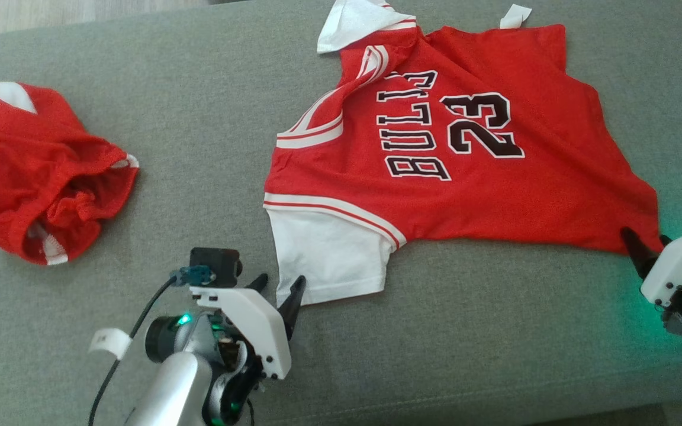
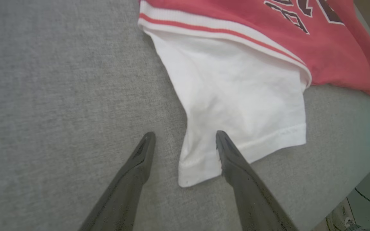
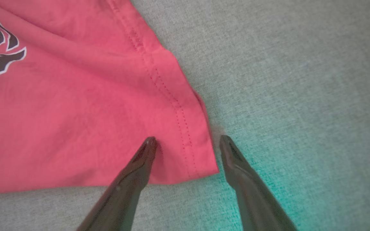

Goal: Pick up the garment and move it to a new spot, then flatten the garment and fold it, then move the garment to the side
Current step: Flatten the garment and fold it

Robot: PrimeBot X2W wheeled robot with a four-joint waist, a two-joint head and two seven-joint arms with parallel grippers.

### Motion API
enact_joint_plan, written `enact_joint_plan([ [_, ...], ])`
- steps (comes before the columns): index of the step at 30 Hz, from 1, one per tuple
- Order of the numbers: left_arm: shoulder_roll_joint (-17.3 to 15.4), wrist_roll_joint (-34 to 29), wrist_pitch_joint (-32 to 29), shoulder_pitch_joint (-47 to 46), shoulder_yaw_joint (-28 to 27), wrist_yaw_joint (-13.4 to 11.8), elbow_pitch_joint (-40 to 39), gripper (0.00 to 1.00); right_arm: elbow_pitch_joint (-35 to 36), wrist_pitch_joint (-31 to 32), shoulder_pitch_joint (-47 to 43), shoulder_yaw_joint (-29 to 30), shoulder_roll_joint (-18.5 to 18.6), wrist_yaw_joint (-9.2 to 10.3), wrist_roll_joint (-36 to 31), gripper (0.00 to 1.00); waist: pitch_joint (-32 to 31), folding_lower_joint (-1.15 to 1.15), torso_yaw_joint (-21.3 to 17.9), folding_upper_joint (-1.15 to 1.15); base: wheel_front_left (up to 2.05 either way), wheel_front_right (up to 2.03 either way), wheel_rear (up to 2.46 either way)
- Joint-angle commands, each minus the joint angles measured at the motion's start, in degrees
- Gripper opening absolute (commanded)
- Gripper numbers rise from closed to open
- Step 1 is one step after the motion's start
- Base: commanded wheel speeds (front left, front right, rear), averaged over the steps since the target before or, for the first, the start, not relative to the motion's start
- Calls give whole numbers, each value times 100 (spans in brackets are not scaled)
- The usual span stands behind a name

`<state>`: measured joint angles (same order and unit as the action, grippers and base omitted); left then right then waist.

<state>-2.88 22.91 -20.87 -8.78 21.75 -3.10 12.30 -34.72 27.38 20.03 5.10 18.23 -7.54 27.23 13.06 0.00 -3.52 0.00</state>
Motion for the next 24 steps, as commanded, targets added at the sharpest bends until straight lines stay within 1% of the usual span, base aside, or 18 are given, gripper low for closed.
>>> enact_joint_plan([
  [1, -1, 63, -107, -100, -75, -14, -139, 100, 81, 26, 160, -104, 63, 5, 6, 100, -8, 0, -6, 0, 0, 0, 0],
  [5, -1, 201, -414, 5, 53, -30, -280, 100, -85, 20, 200, -122, 24, 5, 18, 100, -32, 0, -5, 0, 0, 0, 0],
  [12, -18, 320, -569, 38, 82, -97, -370, 100, -181, -17, 219, -255, -25, 5, 118, 100, -66, 0, 7, 0, 0, 0, 0],
  [14, -16, 396, -621, 52, 98, -80, -347, 66, -215, -53, 231, -310, -37, 5, 153, 100, -74, 0, 4, 0, 0, 0, 0],
  [15, -16, 421, -617, 54, 94, -81, -346, 51, -217, -77, 238, -345, -42, 5, 177, 99, -73, 0, 4, 0, 0, 0, 0],
  [16, -16, 433, -604, 50, 87, -85, -342, 43, -217, -105, 245, -376, -45, 5, 212, 93, -72, 0, 6, 0, 0, 0, 0],
  [17, -19, 441, -592, 46, 80, -85, -329, 33, -224, -123, 249, -412, -47, 5, 247, 82, -73, 0, 7, 0, 0, 0, 0],
  [18, -21, 452, -571, 40, 71, -81, -315, 18, -220, -136, 253, -481, -49, 5, 294, 50, -76, 0, 9, 0, 0, 0, 0],
  [19, -26, 473, -494, 26, 45, -66, -281, 0, -190, -234, 256, -605, -33, 5, 405, 0, -96, 0, 6, 0, 0, 0, 0],
  [21, -40, 478, -361, 11, 1, -52, -277, 0, -106, -425, 246, -724, 0, 5, 534, 0, -135, 0, 8, 0, 0, 0, 0],
  [22, -74, 467, -229, 8, -19, -13, -296, 0, -44, -619, 218, -772, 33, 5, 682, 0, -203, 0, 18, 0, 0, 0, 0],
  [24, -120, 460, -90, 19, -56, 18, -343, 0, 18, -830, 192, -784, 85, 5, 787, 0, -278, 0, 30, 0, 0, 0, 0],
])
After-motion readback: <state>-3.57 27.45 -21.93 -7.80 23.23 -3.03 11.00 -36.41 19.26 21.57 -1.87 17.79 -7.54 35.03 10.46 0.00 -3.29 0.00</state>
